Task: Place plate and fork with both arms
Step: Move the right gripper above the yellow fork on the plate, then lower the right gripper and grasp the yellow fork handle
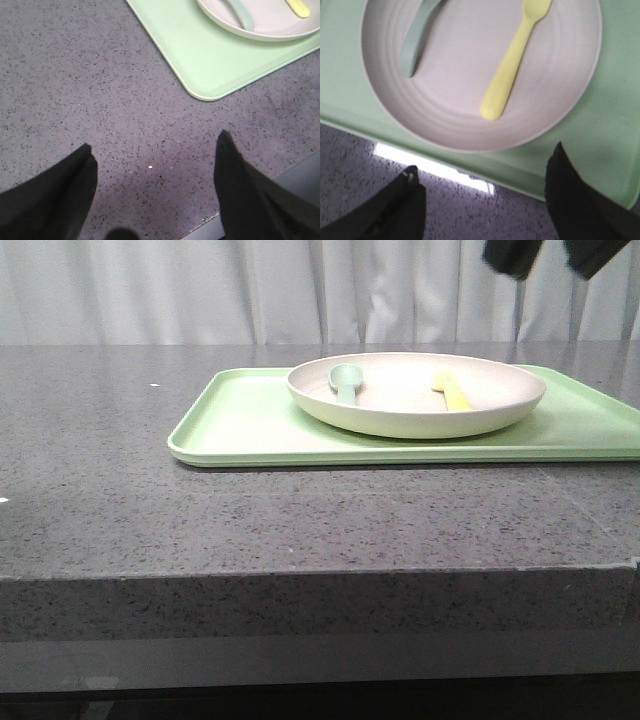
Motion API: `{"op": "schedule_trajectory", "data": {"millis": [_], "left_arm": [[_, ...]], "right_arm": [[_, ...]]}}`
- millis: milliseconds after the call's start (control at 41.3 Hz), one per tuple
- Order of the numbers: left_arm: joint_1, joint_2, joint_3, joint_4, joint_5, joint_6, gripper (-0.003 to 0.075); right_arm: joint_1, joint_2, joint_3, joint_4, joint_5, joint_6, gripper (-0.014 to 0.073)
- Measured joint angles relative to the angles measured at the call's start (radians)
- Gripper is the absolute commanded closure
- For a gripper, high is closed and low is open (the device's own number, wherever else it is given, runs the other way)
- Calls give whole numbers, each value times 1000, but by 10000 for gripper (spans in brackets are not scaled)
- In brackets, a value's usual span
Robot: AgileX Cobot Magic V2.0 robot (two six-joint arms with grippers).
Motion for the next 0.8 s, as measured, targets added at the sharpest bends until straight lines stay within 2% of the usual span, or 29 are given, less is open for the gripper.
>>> {"op": "schedule_trajectory", "data": {"millis": [411, 799], "left_arm": [[0, 0, 1, 23, -36, 1, 236], [0, 0, 1, 23, -36, 1, 236]], "right_arm": [[0, 339, -321, -82, 108, 143, 76], [0, 556, -533, -99, 159, 166, 76]]}}
